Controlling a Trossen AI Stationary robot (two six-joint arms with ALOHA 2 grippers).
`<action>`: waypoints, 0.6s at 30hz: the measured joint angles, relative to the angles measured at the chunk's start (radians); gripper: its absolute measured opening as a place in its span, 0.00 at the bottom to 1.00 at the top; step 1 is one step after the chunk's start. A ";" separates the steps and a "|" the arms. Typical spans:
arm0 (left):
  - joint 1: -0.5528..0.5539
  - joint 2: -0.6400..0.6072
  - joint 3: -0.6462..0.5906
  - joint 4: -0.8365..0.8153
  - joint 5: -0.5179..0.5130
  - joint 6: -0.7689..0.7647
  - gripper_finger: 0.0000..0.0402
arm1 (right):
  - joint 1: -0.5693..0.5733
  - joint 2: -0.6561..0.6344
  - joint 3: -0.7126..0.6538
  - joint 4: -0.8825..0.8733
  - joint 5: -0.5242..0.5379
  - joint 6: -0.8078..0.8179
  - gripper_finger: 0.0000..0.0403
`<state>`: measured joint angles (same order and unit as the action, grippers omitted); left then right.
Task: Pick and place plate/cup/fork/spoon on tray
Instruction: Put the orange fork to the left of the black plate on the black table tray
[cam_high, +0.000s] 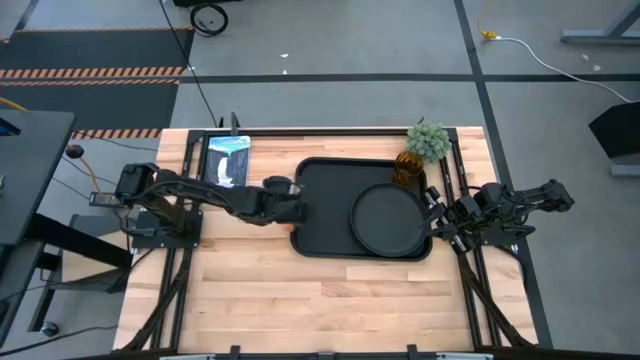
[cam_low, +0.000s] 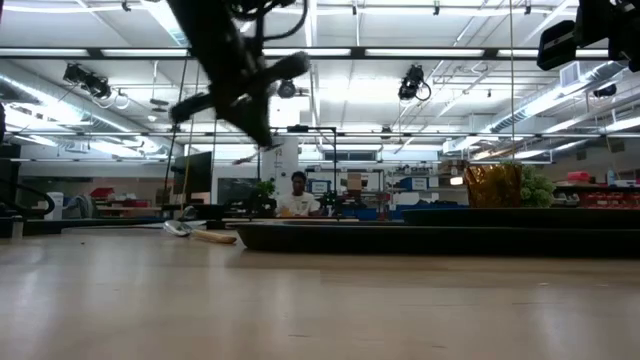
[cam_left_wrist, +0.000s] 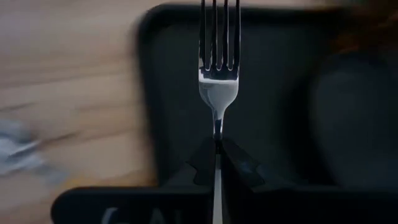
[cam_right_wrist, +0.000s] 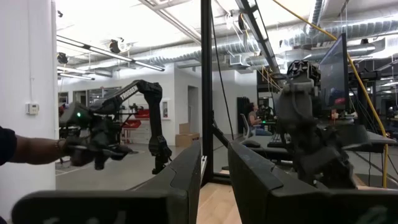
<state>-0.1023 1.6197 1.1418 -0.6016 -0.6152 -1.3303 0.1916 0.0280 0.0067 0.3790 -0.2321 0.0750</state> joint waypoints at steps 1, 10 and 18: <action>0.002 0.000 0.000 0.056 -0.009 0.029 0.04 | 0.000 0.000 0.000 0.000 0.000 0.000 0.22; 0.016 0.088 0.001 0.389 0.006 0.147 0.04 | 0.000 0.002 0.000 -0.002 0.000 0.000 0.22; 0.041 0.211 0.002 0.552 0.080 0.166 0.04 | 0.000 0.008 0.000 -0.008 0.003 0.001 0.22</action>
<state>-0.0613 1.8304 1.1436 -0.0501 -0.5357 -1.1645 0.1919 0.0364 0.0067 0.3714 -0.2296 0.0757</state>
